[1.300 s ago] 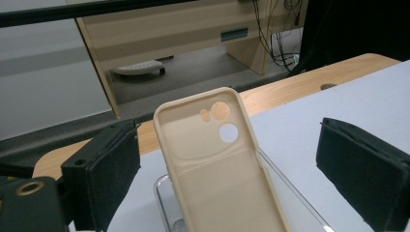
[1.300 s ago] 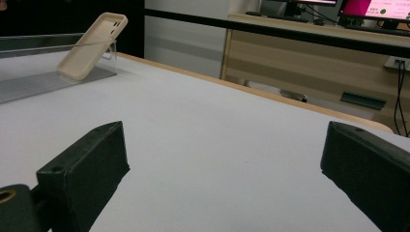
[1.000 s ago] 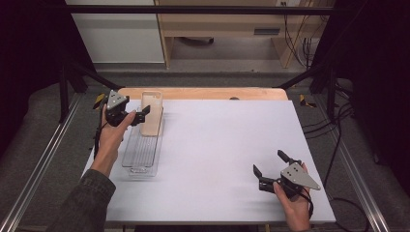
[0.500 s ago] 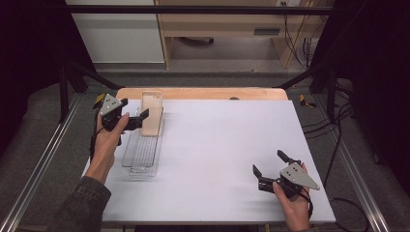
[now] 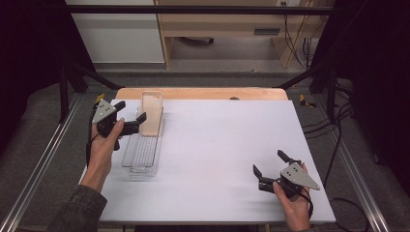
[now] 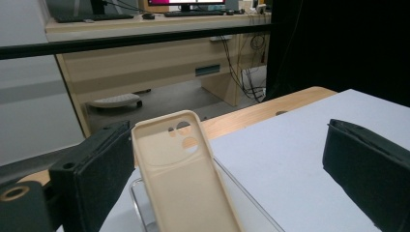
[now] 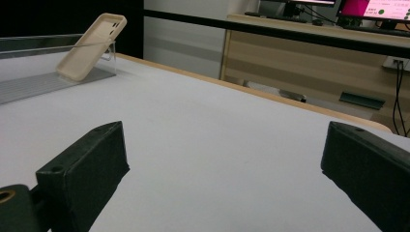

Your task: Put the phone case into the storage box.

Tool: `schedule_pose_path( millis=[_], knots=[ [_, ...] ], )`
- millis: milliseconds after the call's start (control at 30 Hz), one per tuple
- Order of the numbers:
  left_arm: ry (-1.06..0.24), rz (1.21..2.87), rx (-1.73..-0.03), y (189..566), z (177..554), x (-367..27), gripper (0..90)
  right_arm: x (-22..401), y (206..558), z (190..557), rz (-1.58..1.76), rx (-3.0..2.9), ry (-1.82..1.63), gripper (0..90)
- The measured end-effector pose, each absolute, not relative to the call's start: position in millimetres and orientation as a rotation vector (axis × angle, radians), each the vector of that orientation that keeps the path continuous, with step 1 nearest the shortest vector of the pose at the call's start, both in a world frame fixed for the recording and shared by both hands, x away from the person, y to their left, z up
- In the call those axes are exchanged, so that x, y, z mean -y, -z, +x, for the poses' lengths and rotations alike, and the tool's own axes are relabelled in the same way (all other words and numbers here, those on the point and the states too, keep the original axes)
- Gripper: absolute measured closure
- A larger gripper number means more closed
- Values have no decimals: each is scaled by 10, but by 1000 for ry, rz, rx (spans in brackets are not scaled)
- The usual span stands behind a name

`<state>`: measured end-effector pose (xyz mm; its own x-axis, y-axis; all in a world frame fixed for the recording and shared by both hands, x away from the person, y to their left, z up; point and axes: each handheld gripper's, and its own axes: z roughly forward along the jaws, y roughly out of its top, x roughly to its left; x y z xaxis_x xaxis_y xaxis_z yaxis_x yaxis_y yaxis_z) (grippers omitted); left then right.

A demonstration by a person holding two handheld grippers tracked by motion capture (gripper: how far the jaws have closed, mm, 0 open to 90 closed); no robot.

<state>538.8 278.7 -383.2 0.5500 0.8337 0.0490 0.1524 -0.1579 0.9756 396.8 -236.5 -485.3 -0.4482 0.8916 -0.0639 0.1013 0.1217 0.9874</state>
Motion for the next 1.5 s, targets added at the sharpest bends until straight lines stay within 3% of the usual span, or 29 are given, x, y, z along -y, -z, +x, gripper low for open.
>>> schedule_pose_path(
  millis=[1500],
  knots=[
    [-716, 1516, -801, 3933, 4821, -2913, 27, 2348, 4856, 3972, 967, -1695, -1389, 24]
  ],
)
